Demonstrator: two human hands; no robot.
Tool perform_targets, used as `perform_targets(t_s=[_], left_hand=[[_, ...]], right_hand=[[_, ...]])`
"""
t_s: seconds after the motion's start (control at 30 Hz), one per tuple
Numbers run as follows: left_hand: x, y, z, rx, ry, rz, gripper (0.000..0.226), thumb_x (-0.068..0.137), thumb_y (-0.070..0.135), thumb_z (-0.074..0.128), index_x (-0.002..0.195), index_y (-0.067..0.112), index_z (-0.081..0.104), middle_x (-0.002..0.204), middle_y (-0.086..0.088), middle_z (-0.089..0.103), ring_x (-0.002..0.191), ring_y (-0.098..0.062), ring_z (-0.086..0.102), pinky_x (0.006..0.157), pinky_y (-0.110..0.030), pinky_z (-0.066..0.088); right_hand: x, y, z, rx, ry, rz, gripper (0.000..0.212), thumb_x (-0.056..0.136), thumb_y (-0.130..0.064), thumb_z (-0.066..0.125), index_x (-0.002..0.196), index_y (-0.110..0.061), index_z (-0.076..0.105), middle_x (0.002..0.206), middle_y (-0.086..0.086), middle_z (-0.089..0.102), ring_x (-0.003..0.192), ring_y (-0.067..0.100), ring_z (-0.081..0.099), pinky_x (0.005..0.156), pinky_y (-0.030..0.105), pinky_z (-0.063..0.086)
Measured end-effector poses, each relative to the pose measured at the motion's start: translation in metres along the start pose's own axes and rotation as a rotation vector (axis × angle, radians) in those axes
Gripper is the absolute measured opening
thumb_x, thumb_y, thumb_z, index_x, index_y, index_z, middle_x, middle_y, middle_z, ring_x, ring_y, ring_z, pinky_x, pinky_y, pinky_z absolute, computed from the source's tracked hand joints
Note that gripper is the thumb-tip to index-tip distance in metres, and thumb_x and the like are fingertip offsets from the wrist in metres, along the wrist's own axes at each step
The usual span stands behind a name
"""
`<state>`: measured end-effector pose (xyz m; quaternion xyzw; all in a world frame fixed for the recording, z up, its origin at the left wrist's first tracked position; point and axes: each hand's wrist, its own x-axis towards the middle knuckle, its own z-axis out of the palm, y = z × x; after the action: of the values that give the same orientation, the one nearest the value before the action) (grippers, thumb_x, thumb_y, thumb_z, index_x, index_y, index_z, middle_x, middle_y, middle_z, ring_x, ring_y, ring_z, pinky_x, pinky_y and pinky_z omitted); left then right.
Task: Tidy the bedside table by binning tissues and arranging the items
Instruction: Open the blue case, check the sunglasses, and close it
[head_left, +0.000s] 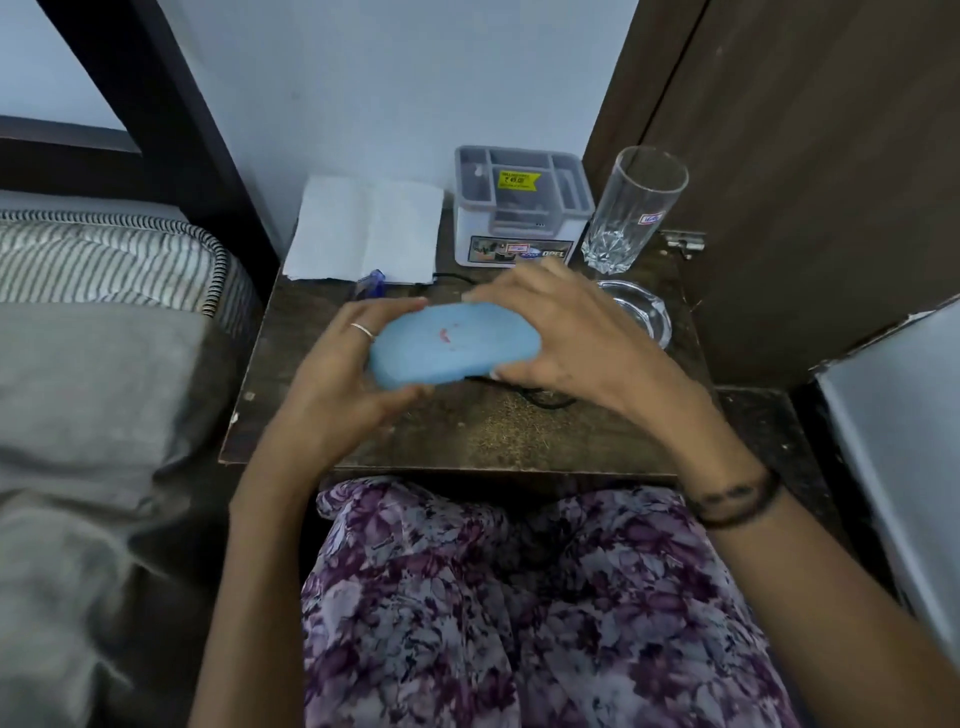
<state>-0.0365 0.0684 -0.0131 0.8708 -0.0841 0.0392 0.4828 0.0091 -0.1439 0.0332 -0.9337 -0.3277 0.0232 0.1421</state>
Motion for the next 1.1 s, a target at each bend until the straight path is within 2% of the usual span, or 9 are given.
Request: perform_targets(t_s=[0.23, 0.3, 0.43, 0.53, 0.63, 0.77, 0.83, 1.03, 1.1], left_hand=[[-0.035, 0.003, 0.069, -0.18, 0.002, -0.126, 0.07, 0.064, 0.02, 0.083, 0.12, 0.038, 0.044, 0.117, 0.017, 0.049, 0.115, -0.01, 0.049, 0.096, -0.035, 0.047], [-0.037, 0.0, 0.078, -0.117, -0.005, -0.141, 0.073, 0.066, 0.016, 0.082, 0.125, 0.035, 0.044, 0.119, 0.012, 0.048, 0.118, -0.015, 0.047, 0.097, -0.031, 0.042], [-0.033, -0.006, 0.083, -0.084, -0.052, -0.18, 0.078, 0.069, 0.018, 0.08, 0.136, 0.025, 0.04, 0.127, 0.002, 0.047, 0.116, -0.008, 0.039, 0.094, -0.02, 0.032], [-0.032, -0.009, 0.084, -0.049, -0.076, -0.185, 0.08, 0.07, 0.02, 0.079, 0.139, 0.025, 0.038, 0.135, -0.004, 0.047, 0.121, -0.012, 0.04, 0.093, -0.019, 0.031], [-0.032, -0.012, 0.085, -0.045, -0.091, -0.201, 0.083, 0.071, 0.021, 0.078, 0.141, 0.025, 0.034, 0.137, -0.005, 0.045, 0.125, -0.016, 0.039, 0.094, -0.02, 0.031], [-0.031, -0.014, 0.089, -0.017, -0.068, -0.204, 0.087, 0.068, 0.025, 0.08, 0.141, 0.027, 0.033, 0.135, -0.007, 0.049, 0.124, -0.019, 0.044, 0.096, -0.027, 0.036], [-0.031, -0.013, 0.091, 0.019, -0.044, -0.208, 0.088, 0.067, 0.028, 0.08, 0.141, 0.028, 0.033, 0.133, -0.007, 0.051, 0.122, -0.021, 0.046, 0.096, -0.033, 0.04], [-0.032, -0.008, 0.091, -0.031, 0.003, -0.203, 0.088, 0.066, 0.026, 0.081, 0.139, 0.029, 0.033, 0.129, -0.005, 0.056, 0.12, -0.021, 0.05, 0.094, -0.034, 0.042], [-0.032, -0.006, 0.091, -0.05, 0.009, -0.198, 0.087, 0.066, 0.025, 0.081, 0.138, 0.03, 0.033, 0.128, -0.002, 0.057, 0.119, -0.02, 0.051, 0.09, -0.028, 0.039]], right_hand=[[-0.07, 0.019, 0.02, -0.026, -0.108, 0.178, 0.069, 0.077, -0.035, 0.071, 0.139, -0.03, 0.041, 0.126, -0.008, 0.048, 0.113, 0.008, 0.036, 0.081, 0.023, 0.034], [-0.078, 0.021, 0.026, -0.039, -0.126, 0.195, 0.068, 0.079, -0.038, 0.068, 0.14, -0.03, 0.039, 0.125, -0.009, 0.047, 0.115, 0.009, 0.036, 0.087, 0.027, 0.039], [-0.085, 0.019, 0.029, -0.079, -0.09, 0.201, 0.066, 0.08, -0.04, 0.066, 0.139, -0.025, 0.041, 0.127, -0.007, 0.048, 0.116, 0.013, 0.039, 0.092, 0.029, 0.039], [-0.085, 0.015, 0.032, -0.168, -0.076, 0.164, 0.064, 0.079, -0.038, 0.067, 0.136, -0.019, 0.044, 0.128, -0.002, 0.049, 0.116, 0.019, 0.045, 0.096, 0.035, 0.042], [-0.083, 0.01, 0.035, -0.287, -0.062, 0.134, 0.065, 0.072, -0.037, 0.074, 0.128, -0.013, 0.051, 0.118, 0.003, 0.055, 0.104, 0.023, 0.054, 0.087, 0.037, 0.05], [-0.078, 0.001, 0.035, -0.482, -0.079, 0.121, 0.066, 0.055, -0.038, 0.084, 0.11, -0.007, 0.063, 0.091, 0.007, 0.062, 0.071, 0.021, 0.062, 0.052, 0.03, 0.053], [-0.075, 0.0, 0.036, -0.544, -0.119, 0.059, 0.062, 0.055, -0.032, 0.082, 0.107, -0.003, 0.064, 0.085, 0.009, 0.064, 0.063, 0.022, 0.064, 0.042, 0.029, 0.05], [-0.063, 0.005, 0.032, -0.822, -0.314, -0.072, 0.063, 0.056, -0.042, 0.073, 0.102, 0.001, 0.069, 0.085, 0.016, 0.073, 0.063, 0.021, 0.071, 0.043, 0.026, 0.05], [-0.06, 0.001, 0.026, -0.836, -0.4, -0.072, 0.067, 0.071, -0.038, 0.064, 0.117, 0.01, 0.057, 0.103, 0.028, 0.067, 0.081, 0.031, 0.071, 0.056, 0.032, 0.055]])
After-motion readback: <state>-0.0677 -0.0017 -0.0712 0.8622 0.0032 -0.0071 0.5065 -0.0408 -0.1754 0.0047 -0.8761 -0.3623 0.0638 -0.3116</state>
